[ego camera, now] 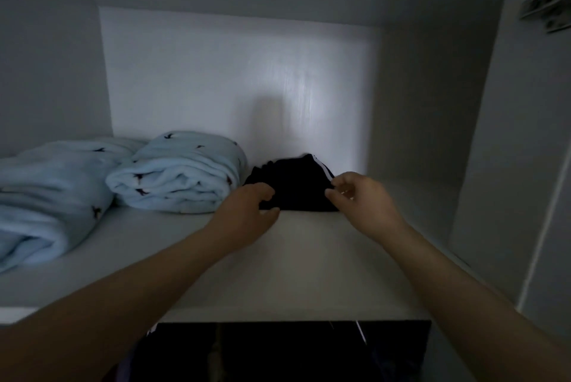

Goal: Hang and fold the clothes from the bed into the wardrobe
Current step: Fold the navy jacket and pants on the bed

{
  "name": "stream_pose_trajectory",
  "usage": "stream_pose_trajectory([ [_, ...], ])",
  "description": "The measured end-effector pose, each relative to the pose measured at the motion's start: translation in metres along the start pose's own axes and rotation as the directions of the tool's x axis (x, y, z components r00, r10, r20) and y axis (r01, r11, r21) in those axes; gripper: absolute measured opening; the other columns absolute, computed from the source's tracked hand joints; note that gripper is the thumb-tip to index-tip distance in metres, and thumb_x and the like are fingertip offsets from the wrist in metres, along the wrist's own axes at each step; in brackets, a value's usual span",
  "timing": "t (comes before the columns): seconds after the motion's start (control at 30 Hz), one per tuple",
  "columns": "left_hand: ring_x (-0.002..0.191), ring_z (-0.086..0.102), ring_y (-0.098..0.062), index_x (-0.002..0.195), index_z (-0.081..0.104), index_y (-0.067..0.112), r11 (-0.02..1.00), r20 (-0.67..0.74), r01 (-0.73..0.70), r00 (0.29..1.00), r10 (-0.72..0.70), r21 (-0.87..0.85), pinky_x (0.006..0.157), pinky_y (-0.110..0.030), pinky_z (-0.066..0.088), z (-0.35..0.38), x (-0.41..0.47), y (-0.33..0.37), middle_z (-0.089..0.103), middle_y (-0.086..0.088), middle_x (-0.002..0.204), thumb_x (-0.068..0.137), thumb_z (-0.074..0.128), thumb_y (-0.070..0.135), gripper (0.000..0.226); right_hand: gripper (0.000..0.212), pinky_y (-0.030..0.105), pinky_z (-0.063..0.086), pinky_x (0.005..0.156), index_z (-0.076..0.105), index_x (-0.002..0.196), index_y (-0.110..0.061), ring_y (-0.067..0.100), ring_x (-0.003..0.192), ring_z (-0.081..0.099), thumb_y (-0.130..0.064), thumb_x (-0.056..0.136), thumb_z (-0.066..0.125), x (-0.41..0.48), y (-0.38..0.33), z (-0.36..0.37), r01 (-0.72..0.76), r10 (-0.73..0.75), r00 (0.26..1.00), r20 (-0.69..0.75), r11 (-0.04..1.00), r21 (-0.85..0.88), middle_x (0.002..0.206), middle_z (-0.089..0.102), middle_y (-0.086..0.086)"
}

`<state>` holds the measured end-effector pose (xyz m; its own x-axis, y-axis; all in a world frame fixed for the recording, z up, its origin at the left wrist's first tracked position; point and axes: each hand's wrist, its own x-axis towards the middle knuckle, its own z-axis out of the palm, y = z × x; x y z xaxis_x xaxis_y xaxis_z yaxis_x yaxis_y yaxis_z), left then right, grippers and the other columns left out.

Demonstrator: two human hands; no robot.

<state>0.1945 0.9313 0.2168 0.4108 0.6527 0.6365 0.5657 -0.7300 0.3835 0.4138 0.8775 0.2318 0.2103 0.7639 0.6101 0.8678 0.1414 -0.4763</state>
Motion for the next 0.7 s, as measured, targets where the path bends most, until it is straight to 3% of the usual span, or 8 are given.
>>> stream_pose_trajectory([
  [0.1, 0.101, 0.058, -0.010, 0.118, 0.061, 0.006, 0.993, -0.052, 0.023, 0.998, -0.029, -0.119, 0.084, -0.010, 0.038, -0.014, -0.021, 0.013, 0.064, -0.005, 0.115, 0.089, 0.064, 0.019, 0.031, 0.022, 0.003, 0.037, 0.061, 0.067, 0.105, -0.020, 0.004, 0.077, 0.061, -0.034, 0.087, 0.066, -0.025, -0.021, -0.022, 0.013, -0.012, 1.000, -0.024, 0.999, 0.038, 0.091, 0.067, -0.009],
  [0.2, 0.103, 0.058, -0.012, 0.116, 0.062, 0.008, 0.979, -0.049, 0.025, 0.998, -0.036, -0.204, 0.088, -0.014, 0.040, -0.020, -0.034, 0.028, 0.063, -0.003, 0.114, 0.089, 0.063, 0.018, 0.029, 0.017, 0.019, 0.047, 0.072, 0.068, 0.101, -0.019, 0.007, 0.079, 0.064, -0.030, 0.087, 0.065, -0.051, -0.038, -0.044, -0.009, 0.013, 0.999, -0.050, 0.998, 0.067, 0.087, 0.068, -0.008],
  [0.27, 0.104, 0.058, -0.015, 0.116, 0.062, 0.005, 0.968, -0.032, 0.006, 0.999, -0.014, -0.252, 0.091, -0.016, 0.041, -0.023, -0.040, 0.040, 0.063, -0.006, 0.115, 0.090, 0.062, 0.016, 0.028, 0.015, 0.022, 0.048, 0.074, 0.069, 0.098, -0.018, 0.008, 0.079, 0.065, -0.028, 0.088, 0.066, -0.068, -0.049, -0.055, -0.028, 0.031, 0.997, -0.067, 0.998, 0.054, 0.085, 0.067, -0.008],
  [0.4, 0.099, 0.061, -0.015, 0.110, 0.065, 0.005, 0.922, -0.034, -0.045, 0.999, 0.034, -0.386, 0.091, -0.020, 0.045, -0.031, -0.044, 0.058, 0.065, -0.004, 0.109, 0.087, 0.065, 0.012, 0.024, 0.013, 0.005, 0.042, 0.064, 0.069, 0.097, -0.021, -0.001, 0.075, 0.062, -0.030, 0.088, 0.067, -0.097, -0.067, -0.073, -0.073, 0.074, 0.988, -0.139, 0.997, 0.010, 0.081, 0.066, -0.014],
  [0.5, 0.092, 0.065, -0.014, 0.098, 0.068, 0.010, 0.862, -0.008, -0.084, 0.996, 0.093, -0.500, 0.086, -0.017, 0.049, -0.040, -0.050, 0.068, 0.067, 0.002, 0.096, 0.084, 0.067, 0.008, 0.015, 0.014, 0.003, 0.042, 0.064, 0.070, 0.097, -0.021, -0.002, 0.076, 0.063, -0.030, 0.087, 0.067, -0.124, -0.085, -0.086, -0.128, 0.118, 0.970, -0.213, 0.991, -0.034, 0.080, 0.065, -0.017],
  [0.6, 0.092, 0.066, -0.014, 0.096, 0.068, 0.013, 0.808, 0.054, -0.099, 0.986, 0.160, -0.581, 0.091, -0.030, 0.051, -0.045, -0.060, 0.080, 0.069, 0.001, 0.094, 0.082, 0.067, 0.007, 0.015, 0.017, 0.009, 0.046, 0.069, 0.070, 0.101, -0.021, -0.002, 0.078, 0.063, -0.031, 0.088, 0.066, -0.155, -0.105, -0.097, -0.194, 0.168, 0.958, -0.234, 0.976, -0.096, 0.084, 0.067, -0.015],
  [0.7, 0.095, 0.065, -0.008, 0.096, 0.066, 0.021, 0.739, 0.133, -0.109, 0.956, 0.261, -0.664, 0.092, -0.030, 0.051, -0.044, -0.077, 0.090, 0.068, 0.007, 0.097, 0.083, 0.067, 0.011, 0.017, 0.015, 0.007, 0.046, 0.068, 0.070, 0.101, -0.021, -0.004, 0.078, 0.064, -0.028, 0.088, 0.066, -0.194, -0.123, -0.109, -0.271, 0.222, 0.927, -0.302, 0.954, -0.128, 0.085, 0.068, -0.016],
])
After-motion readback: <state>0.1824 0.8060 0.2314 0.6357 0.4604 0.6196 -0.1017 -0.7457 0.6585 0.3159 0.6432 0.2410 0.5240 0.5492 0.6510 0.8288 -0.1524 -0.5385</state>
